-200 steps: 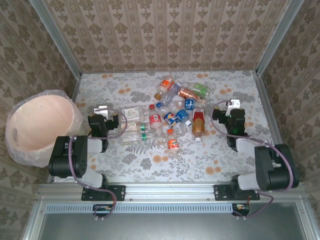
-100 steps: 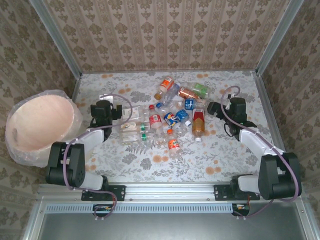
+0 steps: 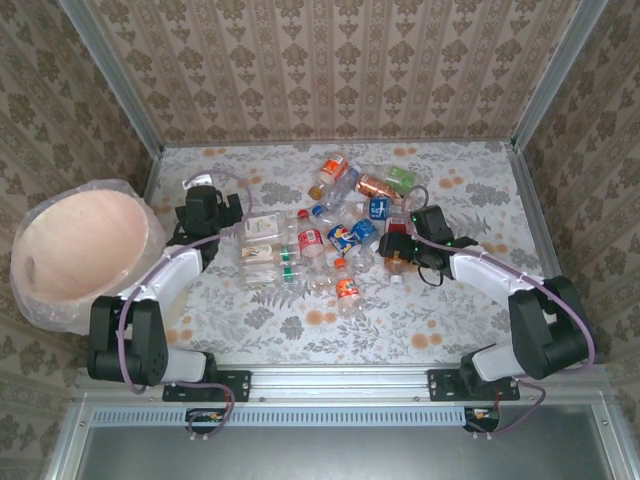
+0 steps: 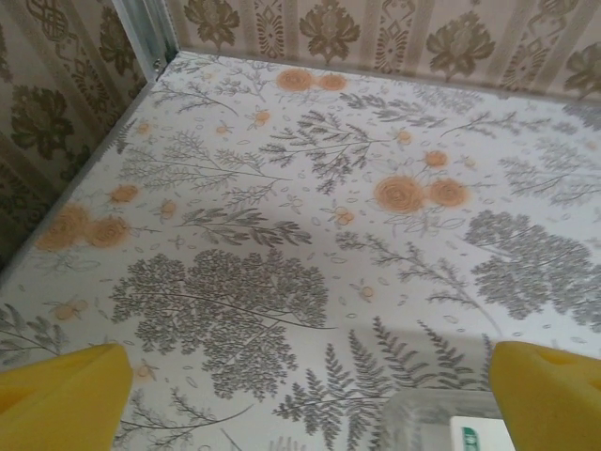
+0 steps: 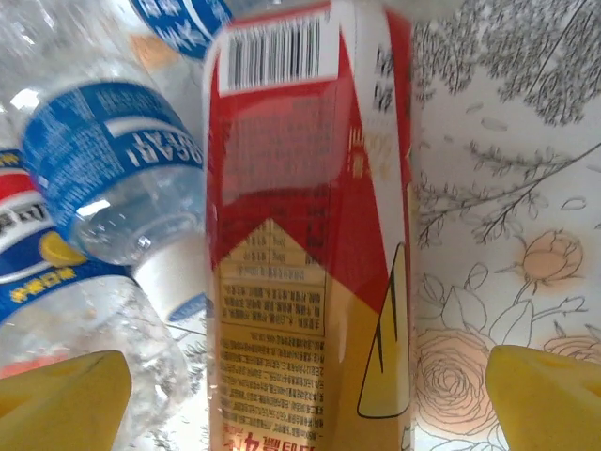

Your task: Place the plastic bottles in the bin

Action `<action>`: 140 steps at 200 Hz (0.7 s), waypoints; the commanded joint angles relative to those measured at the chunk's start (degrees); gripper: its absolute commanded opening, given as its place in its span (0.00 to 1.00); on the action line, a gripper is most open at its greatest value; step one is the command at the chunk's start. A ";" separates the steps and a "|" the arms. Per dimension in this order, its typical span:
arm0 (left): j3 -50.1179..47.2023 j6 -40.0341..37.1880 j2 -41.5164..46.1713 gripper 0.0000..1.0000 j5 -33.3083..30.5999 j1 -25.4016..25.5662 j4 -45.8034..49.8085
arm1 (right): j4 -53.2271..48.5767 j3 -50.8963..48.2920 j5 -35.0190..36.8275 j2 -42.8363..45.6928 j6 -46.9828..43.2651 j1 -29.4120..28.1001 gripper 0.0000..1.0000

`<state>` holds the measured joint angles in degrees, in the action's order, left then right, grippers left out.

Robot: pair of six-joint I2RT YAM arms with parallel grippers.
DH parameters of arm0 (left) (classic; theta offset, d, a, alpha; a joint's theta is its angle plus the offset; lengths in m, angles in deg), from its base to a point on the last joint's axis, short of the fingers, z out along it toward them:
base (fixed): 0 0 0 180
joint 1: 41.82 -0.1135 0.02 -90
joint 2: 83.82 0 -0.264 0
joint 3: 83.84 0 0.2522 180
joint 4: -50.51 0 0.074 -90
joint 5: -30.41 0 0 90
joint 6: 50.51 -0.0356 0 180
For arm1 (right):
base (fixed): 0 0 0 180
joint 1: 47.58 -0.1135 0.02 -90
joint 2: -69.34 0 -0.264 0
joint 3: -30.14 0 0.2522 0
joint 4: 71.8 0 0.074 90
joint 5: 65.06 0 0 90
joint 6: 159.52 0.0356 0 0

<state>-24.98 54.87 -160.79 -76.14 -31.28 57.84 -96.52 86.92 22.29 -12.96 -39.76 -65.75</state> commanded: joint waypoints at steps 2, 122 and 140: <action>1.48 5.86 2.29 1.00 3.49 0.44 2.33 | -3.89 1.18 3.52 -1.99 0.83 -1.57 0.94; 5.44 11.96 2.72 1.00 6.14 4.28 6.60 | -1.52 2.67 7.33 -7.43 -2.03 -3.13 0.77; 6.88 12.96 2.18 1.00 6.10 5.57 8.11 | -2.81 2.77 8.93 -6.69 -2.33 -3.29 0.70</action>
<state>-21.52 65.53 -158.71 -70.68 -27.12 63.48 -98.53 88.21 27.99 -19.76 -40.88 -68.55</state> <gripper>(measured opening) 0.999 0.738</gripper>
